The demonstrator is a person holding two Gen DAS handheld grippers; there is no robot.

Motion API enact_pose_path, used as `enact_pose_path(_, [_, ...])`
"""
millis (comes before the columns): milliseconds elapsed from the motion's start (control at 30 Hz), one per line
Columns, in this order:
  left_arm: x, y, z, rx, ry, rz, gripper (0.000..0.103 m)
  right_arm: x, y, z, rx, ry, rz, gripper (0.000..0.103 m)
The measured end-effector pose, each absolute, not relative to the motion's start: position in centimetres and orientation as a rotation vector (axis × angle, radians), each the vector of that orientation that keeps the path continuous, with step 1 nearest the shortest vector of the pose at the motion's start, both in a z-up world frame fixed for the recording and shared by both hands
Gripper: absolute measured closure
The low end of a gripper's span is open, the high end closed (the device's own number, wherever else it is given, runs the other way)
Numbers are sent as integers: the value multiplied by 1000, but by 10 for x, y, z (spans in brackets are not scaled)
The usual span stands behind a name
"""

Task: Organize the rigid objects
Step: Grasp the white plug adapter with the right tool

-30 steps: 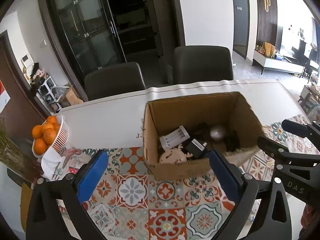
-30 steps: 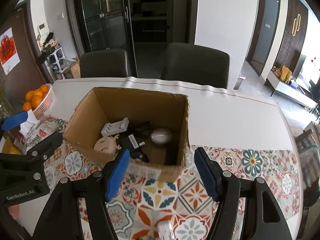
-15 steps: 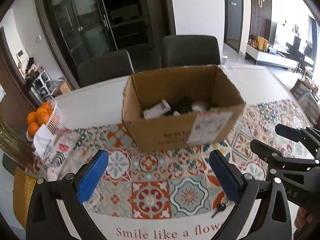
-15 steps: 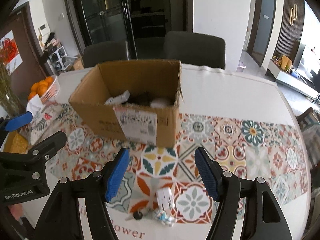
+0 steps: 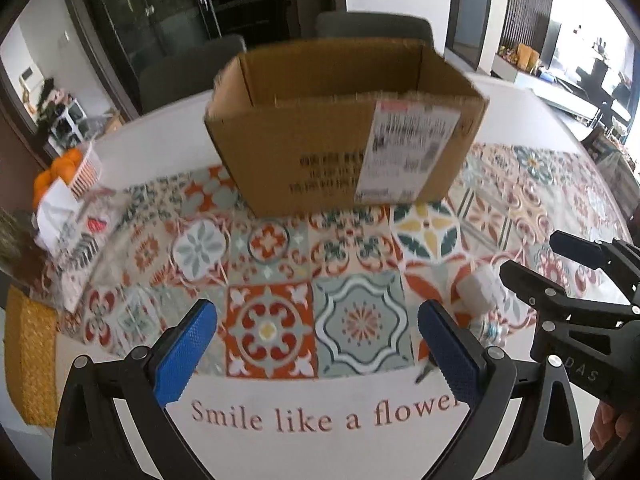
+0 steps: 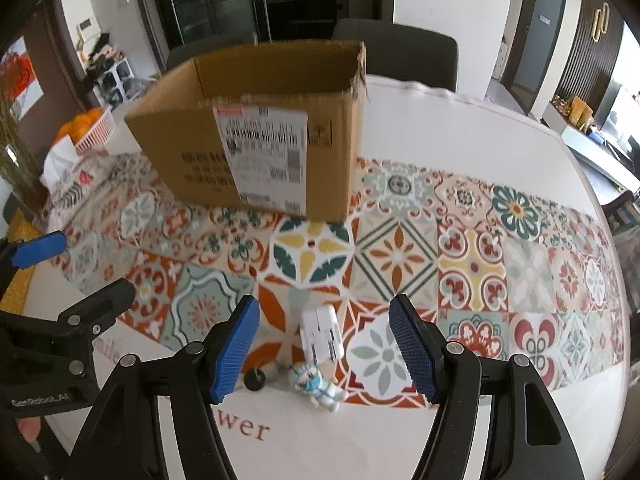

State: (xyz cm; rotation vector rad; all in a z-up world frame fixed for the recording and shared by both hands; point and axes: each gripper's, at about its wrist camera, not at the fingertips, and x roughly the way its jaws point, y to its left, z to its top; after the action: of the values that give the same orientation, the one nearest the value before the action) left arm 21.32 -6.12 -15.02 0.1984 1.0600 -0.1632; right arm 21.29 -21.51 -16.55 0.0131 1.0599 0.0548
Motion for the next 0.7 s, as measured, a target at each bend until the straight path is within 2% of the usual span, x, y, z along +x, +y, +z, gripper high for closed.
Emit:
enact_pose_path(233, [209, -59, -181, 170, 1142, -150, 1, 212, -215, -192, -12, 1112, 64, 36])
enact_pose_path(433, [211, -60, -204, 180, 1192, -138, 3, 221, -218, -217, -13, 1172, 55, 41])
enact_pose_path(567, [214, -59, -213, 166, 1214, -139, 3, 225, -219, -232, 16, 1204, 67, 48])
enact_pose_path(633, [215, -59, -216, 155, 1222, -140, 3, 227, -219, -237, 25, 1209, 73, 48])
enact_pose_path(700, [217, -58, -218, 151, 1226, -136, 4, 230, -220, -243, 41, 1220, 72, 55])
